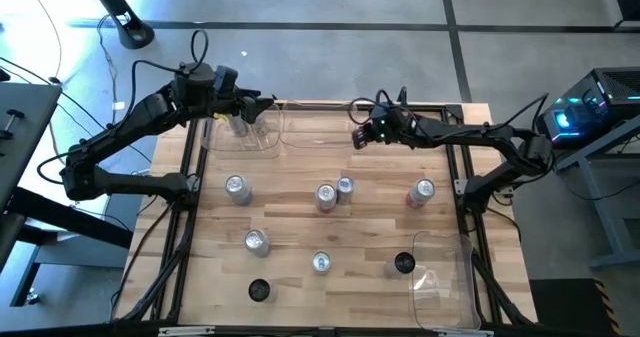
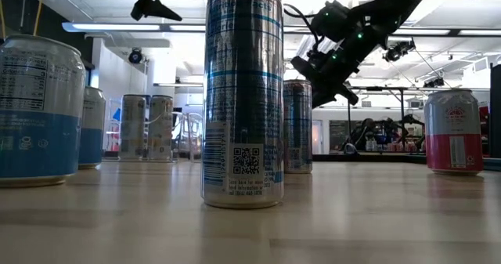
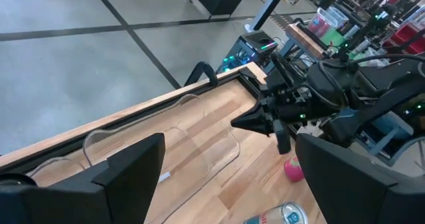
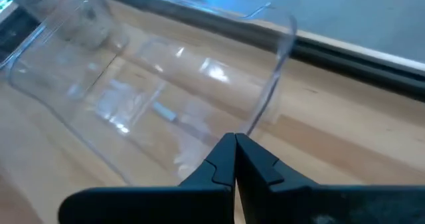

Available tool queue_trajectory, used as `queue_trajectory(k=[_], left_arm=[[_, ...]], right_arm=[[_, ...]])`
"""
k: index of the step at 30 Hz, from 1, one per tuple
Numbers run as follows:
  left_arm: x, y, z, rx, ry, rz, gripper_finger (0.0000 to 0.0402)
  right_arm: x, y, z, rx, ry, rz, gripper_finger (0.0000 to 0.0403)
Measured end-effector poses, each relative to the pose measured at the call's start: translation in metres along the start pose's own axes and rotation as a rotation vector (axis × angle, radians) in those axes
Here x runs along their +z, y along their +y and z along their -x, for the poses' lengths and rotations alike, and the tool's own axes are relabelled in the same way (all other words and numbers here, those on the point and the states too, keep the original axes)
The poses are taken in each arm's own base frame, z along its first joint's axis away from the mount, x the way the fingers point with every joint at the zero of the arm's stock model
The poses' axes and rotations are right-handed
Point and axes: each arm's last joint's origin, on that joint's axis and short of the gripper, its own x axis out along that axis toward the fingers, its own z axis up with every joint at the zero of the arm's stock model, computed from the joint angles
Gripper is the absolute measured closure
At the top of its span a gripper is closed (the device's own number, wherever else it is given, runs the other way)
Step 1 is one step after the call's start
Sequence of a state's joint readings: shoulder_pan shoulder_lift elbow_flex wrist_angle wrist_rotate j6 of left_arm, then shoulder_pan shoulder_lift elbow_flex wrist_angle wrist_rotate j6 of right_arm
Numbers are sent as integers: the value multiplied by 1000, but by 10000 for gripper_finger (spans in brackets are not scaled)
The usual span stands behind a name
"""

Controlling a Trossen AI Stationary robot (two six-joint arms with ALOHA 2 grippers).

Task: Sort soda cans
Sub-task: Adjust the top right transparent bin, then put the left pink-white soda can into the top right transparent bin

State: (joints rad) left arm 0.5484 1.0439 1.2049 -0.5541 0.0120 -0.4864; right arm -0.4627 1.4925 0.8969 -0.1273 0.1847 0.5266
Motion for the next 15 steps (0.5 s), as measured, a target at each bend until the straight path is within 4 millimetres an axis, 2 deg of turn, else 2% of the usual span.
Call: queue_trajectory(k=[7, 10, 15], left_arm=[[0, 0, 0, -8, 4, -6, 69], [0, -1, 1, -21, 10, -28, 69], [-3, -2, 3, -85, 56, -87, 69]], right_arm=[[2, -4, 6, -16, 7, 21, 403], [9, -4, 26, 2, -24, 27, 403], [8, -1, 75, 72, -12, 37, 403]])
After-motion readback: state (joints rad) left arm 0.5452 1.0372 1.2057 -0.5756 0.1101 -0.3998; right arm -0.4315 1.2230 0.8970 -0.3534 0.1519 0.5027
